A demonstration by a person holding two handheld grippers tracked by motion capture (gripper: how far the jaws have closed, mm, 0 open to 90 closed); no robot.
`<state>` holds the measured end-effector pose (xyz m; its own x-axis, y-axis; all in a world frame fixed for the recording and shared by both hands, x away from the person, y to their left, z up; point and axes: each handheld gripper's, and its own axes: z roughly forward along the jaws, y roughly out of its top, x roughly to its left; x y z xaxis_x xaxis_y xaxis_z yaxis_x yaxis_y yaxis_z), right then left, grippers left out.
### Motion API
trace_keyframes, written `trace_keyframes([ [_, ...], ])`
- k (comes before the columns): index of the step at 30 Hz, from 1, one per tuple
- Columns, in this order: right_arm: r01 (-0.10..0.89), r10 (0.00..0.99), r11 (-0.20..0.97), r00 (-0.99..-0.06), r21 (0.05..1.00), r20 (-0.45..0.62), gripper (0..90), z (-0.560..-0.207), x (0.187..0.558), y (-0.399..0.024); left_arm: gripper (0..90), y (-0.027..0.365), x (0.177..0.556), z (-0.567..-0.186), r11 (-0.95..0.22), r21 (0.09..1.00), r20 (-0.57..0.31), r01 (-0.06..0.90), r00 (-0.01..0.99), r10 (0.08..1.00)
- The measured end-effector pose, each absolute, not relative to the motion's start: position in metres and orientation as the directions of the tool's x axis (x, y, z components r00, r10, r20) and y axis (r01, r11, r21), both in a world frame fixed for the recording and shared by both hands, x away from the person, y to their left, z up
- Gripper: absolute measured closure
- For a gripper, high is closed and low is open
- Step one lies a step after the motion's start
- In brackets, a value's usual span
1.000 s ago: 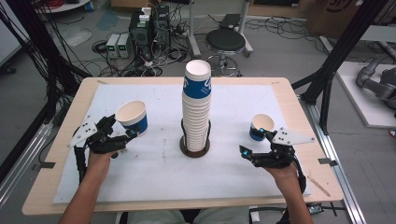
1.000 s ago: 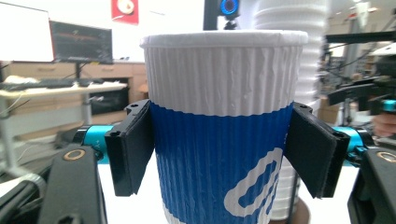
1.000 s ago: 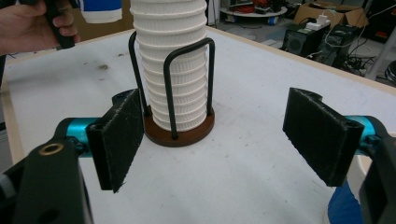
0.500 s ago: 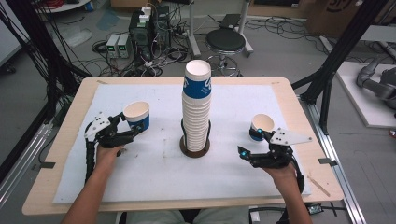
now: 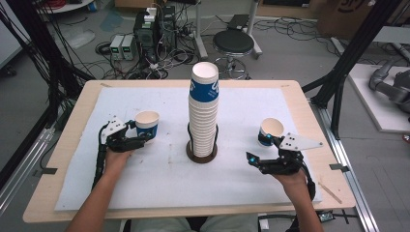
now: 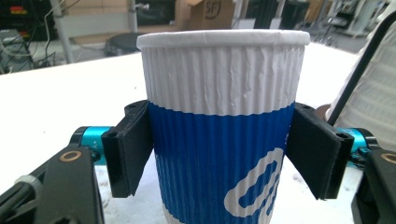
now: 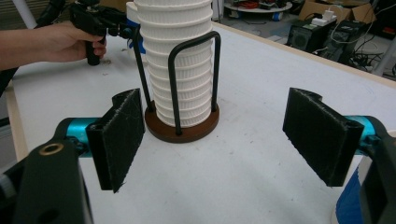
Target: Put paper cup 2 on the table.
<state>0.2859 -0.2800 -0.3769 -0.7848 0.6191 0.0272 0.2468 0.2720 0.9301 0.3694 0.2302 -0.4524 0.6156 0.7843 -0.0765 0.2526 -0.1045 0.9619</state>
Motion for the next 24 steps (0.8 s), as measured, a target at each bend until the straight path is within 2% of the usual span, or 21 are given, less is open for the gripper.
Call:
trace_keyframes([
  [11, 0.25, 0.626, 0.268, -0.779, 0.93, 0.029, 21.3, -0.376, 0.284, -0.282, 26.0, 0.225, 0.36, -0.447, -0.26, 0.923, 0.037, 0.282, 0.609, 0.792],
  [21, 0.25, 0.624, 0.271, -0.781, 0.929, 0.028, 21.3, -0.377, 0.284, -0.282, 24.3, 0.233, 0.346, -0.447, -0.286, 0.904, 0.042, 0.318, 0.6, 0.799],
  [24, 0.257, 0.626, 0.275, -0.78, 0.926, 0.031, 21.3, -0.378, 0.284, -0.282, 22.9, 0.237, 0.344, -0.449, -0.258, 0.908, 0.009, 0.33, 0.601, 0.799],
])
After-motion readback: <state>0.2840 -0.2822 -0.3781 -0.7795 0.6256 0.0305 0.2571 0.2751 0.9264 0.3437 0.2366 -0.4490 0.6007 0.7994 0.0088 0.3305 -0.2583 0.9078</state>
